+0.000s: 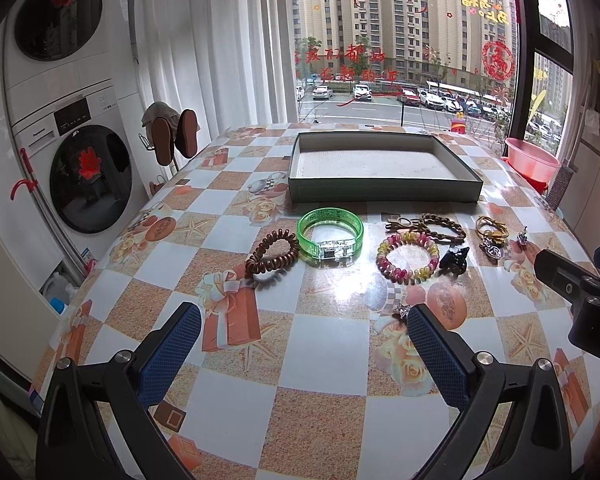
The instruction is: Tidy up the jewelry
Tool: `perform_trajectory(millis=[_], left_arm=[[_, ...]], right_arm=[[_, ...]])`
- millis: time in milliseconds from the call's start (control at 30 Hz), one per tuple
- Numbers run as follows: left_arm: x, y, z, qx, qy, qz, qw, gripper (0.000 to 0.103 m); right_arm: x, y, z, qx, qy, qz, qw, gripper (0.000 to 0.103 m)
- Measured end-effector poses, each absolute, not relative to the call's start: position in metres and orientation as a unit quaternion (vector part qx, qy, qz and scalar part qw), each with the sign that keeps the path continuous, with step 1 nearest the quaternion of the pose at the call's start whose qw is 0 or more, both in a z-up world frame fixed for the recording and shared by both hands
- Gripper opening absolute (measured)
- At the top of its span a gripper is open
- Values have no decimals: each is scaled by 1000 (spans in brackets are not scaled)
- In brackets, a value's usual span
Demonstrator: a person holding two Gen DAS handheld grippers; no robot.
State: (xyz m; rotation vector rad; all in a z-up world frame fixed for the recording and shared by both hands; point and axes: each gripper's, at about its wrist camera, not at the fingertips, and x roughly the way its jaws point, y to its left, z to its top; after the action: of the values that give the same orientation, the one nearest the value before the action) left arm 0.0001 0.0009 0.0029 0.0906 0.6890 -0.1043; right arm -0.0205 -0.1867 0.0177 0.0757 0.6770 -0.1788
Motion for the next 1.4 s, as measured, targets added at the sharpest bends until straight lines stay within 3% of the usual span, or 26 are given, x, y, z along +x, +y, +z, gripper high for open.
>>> perform_trajectory(millis=[500, 800, 1300, 1400], left_arm=[[1, -1, 0, 47, 343, -47, 937, 103], [16, 15, -8, 19, 380, -52, 923, 103], [108, 62, -10, 24, 429, -34, 903, 103], [129, 64, -18, 34, 441, -41, 896, 97]], right_arm=[[-21, -188, 14, 41, 336, -88, 937, 103], [-10, -214, -12, 100, 406, -79, 905, 103], [45, -283, -10, 119, 467, -101, 870, 103], [62, -285, -16, 98, 485, -99, 863, 92]])
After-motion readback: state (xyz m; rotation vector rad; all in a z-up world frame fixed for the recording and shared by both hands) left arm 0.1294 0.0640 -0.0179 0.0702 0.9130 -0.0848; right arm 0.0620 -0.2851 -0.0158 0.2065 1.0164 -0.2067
